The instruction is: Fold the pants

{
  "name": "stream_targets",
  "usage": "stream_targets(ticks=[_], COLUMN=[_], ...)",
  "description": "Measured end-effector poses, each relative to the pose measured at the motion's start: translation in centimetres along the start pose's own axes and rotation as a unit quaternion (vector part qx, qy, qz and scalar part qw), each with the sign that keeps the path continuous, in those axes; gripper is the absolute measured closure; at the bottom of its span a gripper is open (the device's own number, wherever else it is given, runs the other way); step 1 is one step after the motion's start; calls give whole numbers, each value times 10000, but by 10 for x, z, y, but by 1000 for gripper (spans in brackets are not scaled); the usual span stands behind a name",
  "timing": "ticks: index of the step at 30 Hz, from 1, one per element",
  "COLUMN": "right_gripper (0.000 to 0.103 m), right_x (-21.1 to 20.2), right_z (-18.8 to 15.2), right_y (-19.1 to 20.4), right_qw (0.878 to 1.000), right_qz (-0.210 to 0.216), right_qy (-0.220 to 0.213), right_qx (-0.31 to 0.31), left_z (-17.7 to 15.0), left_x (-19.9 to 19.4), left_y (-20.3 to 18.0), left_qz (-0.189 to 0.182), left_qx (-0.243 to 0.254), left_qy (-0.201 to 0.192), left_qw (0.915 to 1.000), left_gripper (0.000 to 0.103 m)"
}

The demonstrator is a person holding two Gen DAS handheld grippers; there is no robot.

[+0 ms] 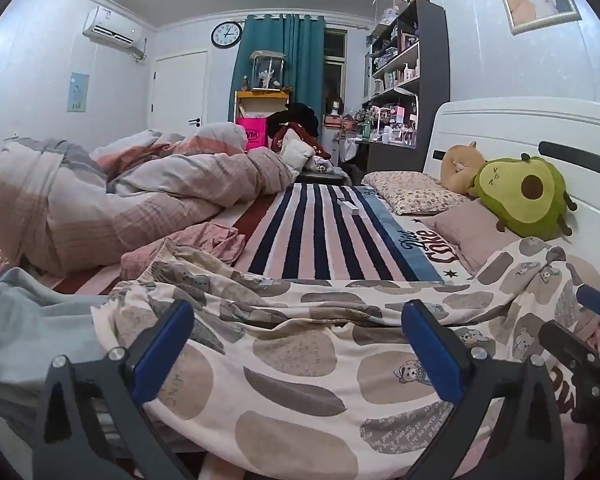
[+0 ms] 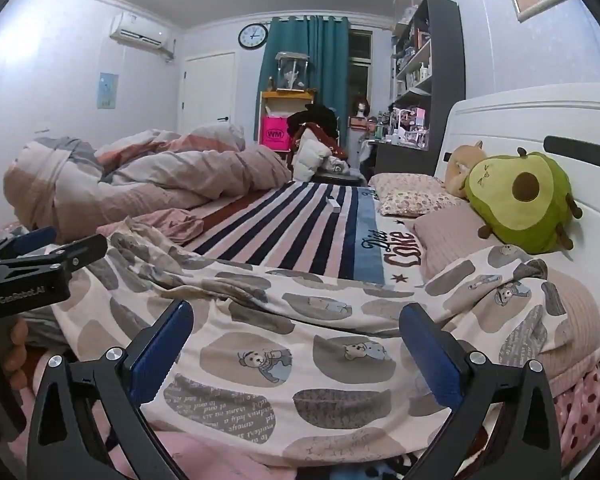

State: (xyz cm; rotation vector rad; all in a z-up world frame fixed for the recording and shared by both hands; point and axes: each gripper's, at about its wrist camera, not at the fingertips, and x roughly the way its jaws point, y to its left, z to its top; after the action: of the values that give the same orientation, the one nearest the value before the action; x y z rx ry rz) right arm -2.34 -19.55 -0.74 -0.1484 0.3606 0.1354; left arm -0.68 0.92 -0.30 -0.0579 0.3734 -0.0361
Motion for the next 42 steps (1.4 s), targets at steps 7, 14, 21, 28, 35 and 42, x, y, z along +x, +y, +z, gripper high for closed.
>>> stream_targets(ticks=[7,14,21,28,35,42], right_gripper=[0,0,0,0,0,0], right_x=[0,0,-5,-6,-4,-4], right_z=[0,1,0,1,1,1], right_y=[-6,-5,-4,14,11,10], right_qw=[10000,10000,9999,9979,9986,9984], right_qz=[10,19,-111,-430,-371,-384], right_qy=[9,21,-22,-118,-72,-82], right_qx=[18,17,-24,-464,-376,-401], left_z=[1,-1,-1,-2,-2,-2], left_x=[-2,0,1,1,1,1], left_y=[4,-2,-3,-3,-4,-4], left_qz=[73,90,90,75,94,87], left_qx=[59,106,105,112,104,110], left_qy=[-4,22,23,33,26,23], left_qw=[10000,9999,9999,9999,9999,9999], left_gripper=[1,1,1,1,1,1])
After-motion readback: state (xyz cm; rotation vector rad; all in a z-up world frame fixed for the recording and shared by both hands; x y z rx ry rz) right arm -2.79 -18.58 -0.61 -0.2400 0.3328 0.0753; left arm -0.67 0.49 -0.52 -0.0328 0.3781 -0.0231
